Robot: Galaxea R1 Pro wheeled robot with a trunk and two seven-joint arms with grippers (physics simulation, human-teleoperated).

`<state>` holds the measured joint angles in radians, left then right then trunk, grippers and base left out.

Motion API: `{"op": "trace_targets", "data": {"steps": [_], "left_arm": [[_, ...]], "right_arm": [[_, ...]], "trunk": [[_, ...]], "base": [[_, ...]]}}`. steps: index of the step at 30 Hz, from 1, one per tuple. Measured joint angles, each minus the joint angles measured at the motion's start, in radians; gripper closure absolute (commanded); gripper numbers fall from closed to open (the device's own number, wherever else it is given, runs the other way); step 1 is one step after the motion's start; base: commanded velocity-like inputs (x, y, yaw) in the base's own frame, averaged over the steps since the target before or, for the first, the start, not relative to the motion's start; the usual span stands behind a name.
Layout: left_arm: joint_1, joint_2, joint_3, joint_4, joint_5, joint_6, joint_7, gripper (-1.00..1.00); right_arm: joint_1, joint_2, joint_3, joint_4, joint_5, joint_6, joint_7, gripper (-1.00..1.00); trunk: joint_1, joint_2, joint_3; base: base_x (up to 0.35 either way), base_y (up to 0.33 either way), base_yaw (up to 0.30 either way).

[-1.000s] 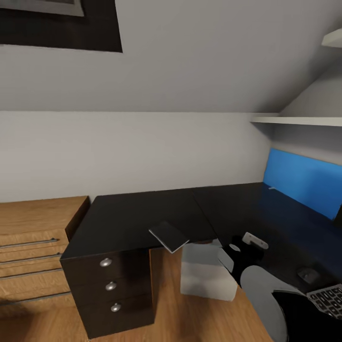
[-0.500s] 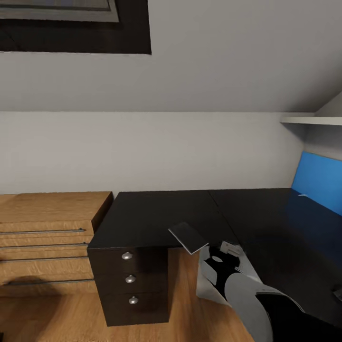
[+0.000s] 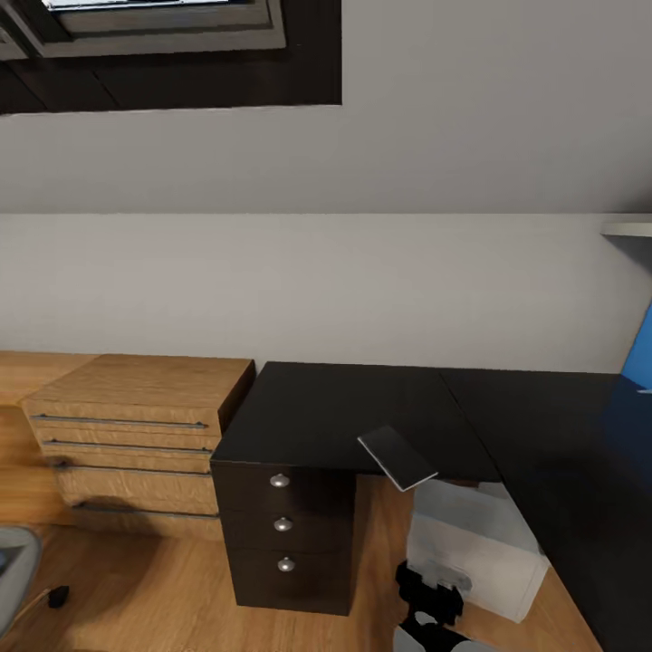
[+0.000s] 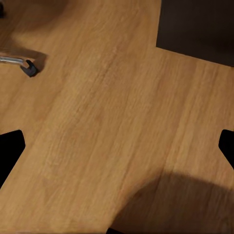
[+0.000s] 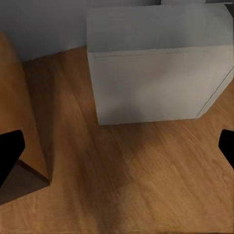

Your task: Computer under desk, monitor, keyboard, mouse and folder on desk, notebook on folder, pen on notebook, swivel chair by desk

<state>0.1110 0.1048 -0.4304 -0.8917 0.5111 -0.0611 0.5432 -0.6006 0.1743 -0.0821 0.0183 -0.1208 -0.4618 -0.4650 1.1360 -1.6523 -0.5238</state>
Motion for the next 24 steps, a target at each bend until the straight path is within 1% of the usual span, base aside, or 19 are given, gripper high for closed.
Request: {"op": "trace_targets", "data": {"steps": [2,4,5,6,7,9,11,15,18,21,24], "left_arm": [[0.0,-0.002,0.0,0.004,0.0,0.0,0.0,-1.0],[0.0,-0.005,0.0,0.008,0.0,0.0,-0.002,-1.0],[0.0,-0.009,0.0,0.014,0.0,0.0,-0.007,-1.0],[0.0,-0.018,0.0,0.027,-0.002,-0.001,-0.017,-1.0],[0.0,-0.02,0.0,0.033,-0.002,-0.001,-0.02,-1.0],[0.0,-0.026,0.0,0.046,-0.004,-0.001,-0.028,-1.0],[0.0,-0.028,0.0,0.051,-0.004,-0.001,-0.032,-1.0],[0.0,-0.031,0.0,0.055,-0.005,-0.001,-0.034,-1.0],[0.0,-0.031,0.0,0.056,-0.005,-0.001,-0.034,-1.0],[0.0,-0.031,0.001,0.057,-0.003,-0.001,-0.034,-1.0],[0.0,-0.031,0.001,0.056,-0.003,-0.001,-0.034,-1.0]], "right_arm": [[0.044,0.0,-0.003,0.001,0.024,-0.009,0.013,-1.0],[0.084,0.0,-0.002,0.0,0.037,-0.026,0.047,-1.0],[0.098,0.0,-0.001,0.0,0.041,-0.035,0.074,-1.0],[0.113,0.0,0.0,0.001,0.044,-0.043,0.125,-1.0],[0.117,0.0,0.0,0.001,0.045,-0.044,0.144,-1.0],[0.136,0.0,0.0,0.001,0.047,-0.047,0.204,-1.0],[0.155,-0.002,0.0,0.001,0.046,-0.051,0.236,-1.0],[0.169,-0.001,0.002,0.001,0.047,-0.054,0.257,-1.0],[0.17,0.0,0.002,0.001,0.046,-0.055,0.259,-1.0],[0.172,0.0,0.001,0.001,0.043,-0.055,0.26,-1.0],[0.172,0.0,0.0,0.002,0.042,-0.054,0.26,-1.0]], "trunk": [[0.0,0.0,0.0],[0.0,0.0,0.0],[0.0,0.0,0.0],[0.0,0.0,0.0],[0.0,0.0,0.0],[0.0,0.0,0.0],[0.0,0.0,0.0],[0.0,0.0,0.0],[0.0,0.0,0.0],[0.001,0.0,0.0],[0.001,0.0,0.0]], "base": [[0.0,0.0,0.089],[0.0,0.0,0.036],[0.0,0.0,0.015],[0.0,0.0,0.012],[0.0,0.0,0.007],[0.0,0.0,0.004],[0.0,0.0,0.002],[0.0,0.0,0.0],[-0.002,0.0,0.0],[-0.298,0.006,0.042],[-0.311,0.119,0.219]]}}
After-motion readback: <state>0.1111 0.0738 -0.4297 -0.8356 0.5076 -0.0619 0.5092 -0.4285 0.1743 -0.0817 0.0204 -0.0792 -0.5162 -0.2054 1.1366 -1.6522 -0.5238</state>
